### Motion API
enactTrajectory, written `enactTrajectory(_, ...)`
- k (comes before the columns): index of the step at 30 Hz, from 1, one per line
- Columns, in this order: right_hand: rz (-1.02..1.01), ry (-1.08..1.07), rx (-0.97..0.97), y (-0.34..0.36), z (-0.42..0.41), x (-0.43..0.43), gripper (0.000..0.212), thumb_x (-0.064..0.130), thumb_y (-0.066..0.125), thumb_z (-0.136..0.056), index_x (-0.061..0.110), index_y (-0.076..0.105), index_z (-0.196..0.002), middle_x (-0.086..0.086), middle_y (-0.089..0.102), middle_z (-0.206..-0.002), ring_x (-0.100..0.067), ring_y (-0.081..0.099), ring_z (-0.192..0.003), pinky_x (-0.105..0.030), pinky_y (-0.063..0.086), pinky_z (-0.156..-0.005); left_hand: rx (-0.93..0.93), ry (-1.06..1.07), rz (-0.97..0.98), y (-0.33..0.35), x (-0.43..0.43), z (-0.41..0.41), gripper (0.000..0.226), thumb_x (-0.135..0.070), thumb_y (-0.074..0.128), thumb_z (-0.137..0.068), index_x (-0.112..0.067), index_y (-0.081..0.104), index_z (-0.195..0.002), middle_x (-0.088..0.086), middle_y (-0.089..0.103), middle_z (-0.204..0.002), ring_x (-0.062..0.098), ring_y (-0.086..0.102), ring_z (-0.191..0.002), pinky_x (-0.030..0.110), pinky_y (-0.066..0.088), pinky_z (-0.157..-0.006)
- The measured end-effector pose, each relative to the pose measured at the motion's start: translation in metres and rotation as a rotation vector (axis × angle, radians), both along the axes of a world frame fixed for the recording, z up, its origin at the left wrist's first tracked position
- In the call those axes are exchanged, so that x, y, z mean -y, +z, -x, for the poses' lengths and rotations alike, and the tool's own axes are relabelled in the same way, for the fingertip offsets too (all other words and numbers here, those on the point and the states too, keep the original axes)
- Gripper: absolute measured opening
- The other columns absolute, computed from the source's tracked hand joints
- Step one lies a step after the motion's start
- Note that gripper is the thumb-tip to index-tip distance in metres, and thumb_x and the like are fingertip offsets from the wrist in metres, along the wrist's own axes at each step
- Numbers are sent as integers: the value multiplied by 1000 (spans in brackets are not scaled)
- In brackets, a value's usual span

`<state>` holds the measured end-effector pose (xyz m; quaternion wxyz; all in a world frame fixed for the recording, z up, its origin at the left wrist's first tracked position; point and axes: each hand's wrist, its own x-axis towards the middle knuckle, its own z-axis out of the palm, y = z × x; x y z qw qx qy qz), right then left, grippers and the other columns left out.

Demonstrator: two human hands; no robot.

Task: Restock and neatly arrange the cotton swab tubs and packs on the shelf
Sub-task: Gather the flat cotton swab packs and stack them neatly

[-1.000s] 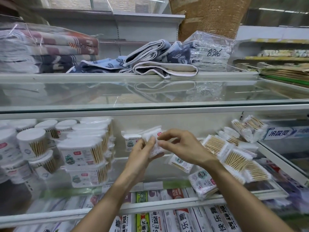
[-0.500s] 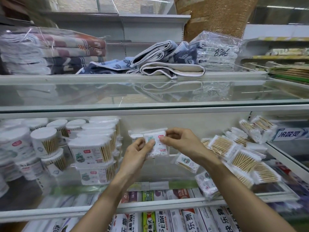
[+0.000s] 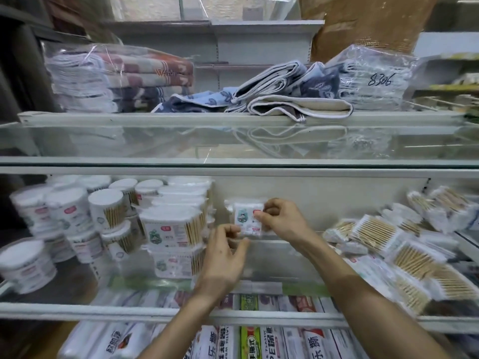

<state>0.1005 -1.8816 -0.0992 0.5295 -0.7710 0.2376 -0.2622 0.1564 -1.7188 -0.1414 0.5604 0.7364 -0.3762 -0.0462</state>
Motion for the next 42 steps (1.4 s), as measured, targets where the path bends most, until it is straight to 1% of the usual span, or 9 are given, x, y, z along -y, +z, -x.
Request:
enactTrajectory(5,177,-26,-98,-10,-15,-3,22,20,80,-83,6,68,-96,-10,75,-90,-24,72,-83,-43,60,-80,113,-30,-152,-4,-2,-2,21,-32,56,-99,-24,56,-118,-10,53,-116,7,56,-107,34,49,-101)
enactTrajectory(10,313,-53,-194,-15,-21,-11,23,28,80,-82,17,61,-89,0,70,-81,-16,67,-78,-28,52,-72,275,-44,-328,-8,-1,-3,48,-35,50,-101,-21,37,-146,-7,40,-145,3,35,-132,16,22,-107)
enactTrajectory(15,327,-97,-217,-20,-21,-8,22,25,77,-85,16,58,-93,-1,73,-87,-15,66,-82,-26,47,-70,273,-70,-418,-9,4,-7,55,-38,46,-102,-21,30,-151,-7,33,-155,7,29,-143,31,25,-120)
enactTrajectory(21,352,-85,-209,-17,-12,-5,27,26,75,-87,19,52,-97,2,72,-86,-15,65,-86,-10,37,-56,264,-86,-402,-8,8,-7,50,-36,49,-101,-23,35,-147,-7,38,-150,7,36,-137,32,32,-116)
enactTrajectory(24,416,-115,-233,-4,10,7,27,33,73,-87,17,58,-103,0,75,-92,-19,66,-88,-17,47,-67,259,-97,-331,-7,10,-2,43,-36,50,-100,-26,41,-141,-12,42,-142,2,41,-129,27,36,-111)
enactTrajectory(27,592,-93,-434,17,45,20,49,51,74,-82,20,61,-118,1,71,-110,-17,66,-94,-35,54,-81,171,-127,-271,-4,18,3,41,-36,52,-99,-27,45,-139,-13,45,-136,3,49,-121,27,44,-106)
enactTrajectory(33,870,75,-967,21,92,35,88,59,76,-74,33,35,-147,-1,59,-138,-27,43,-129,-42,39,-99,-51,-205,-203,0,37,15,28,-26,57,-99,-22,55,-127,-6,58,-124,3,57,-104,15,47,-85)
enactTrajectory(37,880,47,-874,8,98,37,84,49,76,-76,34,34,-147,-5,61,-134,-26,51,-122,-40,42,-98,-199,-254,-172,0,43,23,24,-29,58,-99,-24,56,-122,-8,59,-119,5,59,-105,15,48,-82)
enactTrajectory(42,607,93,-383,10,97,29,86,46,82,-75,31,36,-146,6,61,-128,-7,60,-103,-30,53,-90,-525,-344,-22,4,51,24,41,-35,66,-92,-15,53,-126,7,70,-116,18,74,-96,40,56,-96)
